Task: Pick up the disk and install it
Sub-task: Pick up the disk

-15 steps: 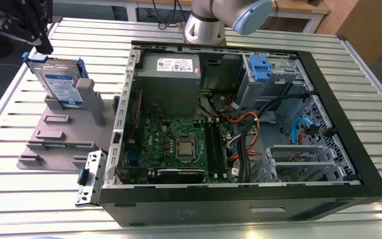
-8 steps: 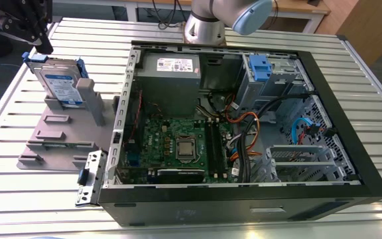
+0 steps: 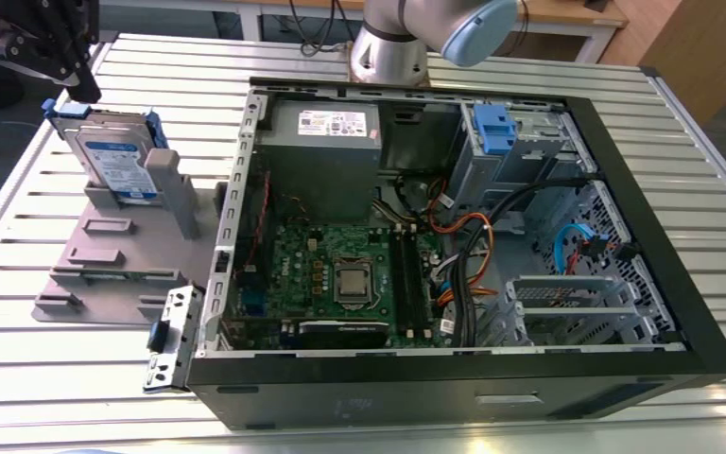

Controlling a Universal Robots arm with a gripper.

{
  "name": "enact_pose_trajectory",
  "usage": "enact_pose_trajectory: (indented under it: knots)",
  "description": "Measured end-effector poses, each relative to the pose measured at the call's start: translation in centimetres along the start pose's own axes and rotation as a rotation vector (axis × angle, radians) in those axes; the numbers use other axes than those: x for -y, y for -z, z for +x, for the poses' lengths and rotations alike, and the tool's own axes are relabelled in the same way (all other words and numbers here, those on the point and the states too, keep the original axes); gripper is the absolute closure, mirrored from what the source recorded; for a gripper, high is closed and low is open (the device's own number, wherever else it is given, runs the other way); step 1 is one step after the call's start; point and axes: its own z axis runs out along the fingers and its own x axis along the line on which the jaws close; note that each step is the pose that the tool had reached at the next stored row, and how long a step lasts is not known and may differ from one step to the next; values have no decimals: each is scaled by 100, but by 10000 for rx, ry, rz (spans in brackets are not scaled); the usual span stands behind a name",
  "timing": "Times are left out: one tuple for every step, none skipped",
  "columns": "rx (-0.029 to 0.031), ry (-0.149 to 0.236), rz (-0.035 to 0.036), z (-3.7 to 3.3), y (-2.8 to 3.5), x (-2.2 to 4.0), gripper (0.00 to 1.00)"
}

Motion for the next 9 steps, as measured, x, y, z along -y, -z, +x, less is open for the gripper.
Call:
enact_pose_trajectory:
  knots:
    - [-1,16,0,0,0,0,89]
    - [-2,31,-1,0,0,0,89]
    - [-2,46,-1,0,0,0,89]
    - [-3,61,-1,0,0,0,89]
    - [-3,75,-2,0,0,0,89]
    - [-4,90,-2,0,0,0,89]
    - [-4,105,-3,0,0,0,89]
    - [-5,120,-3,0,0,0,89]
    - [-6,135,-3,0,0,0,89]
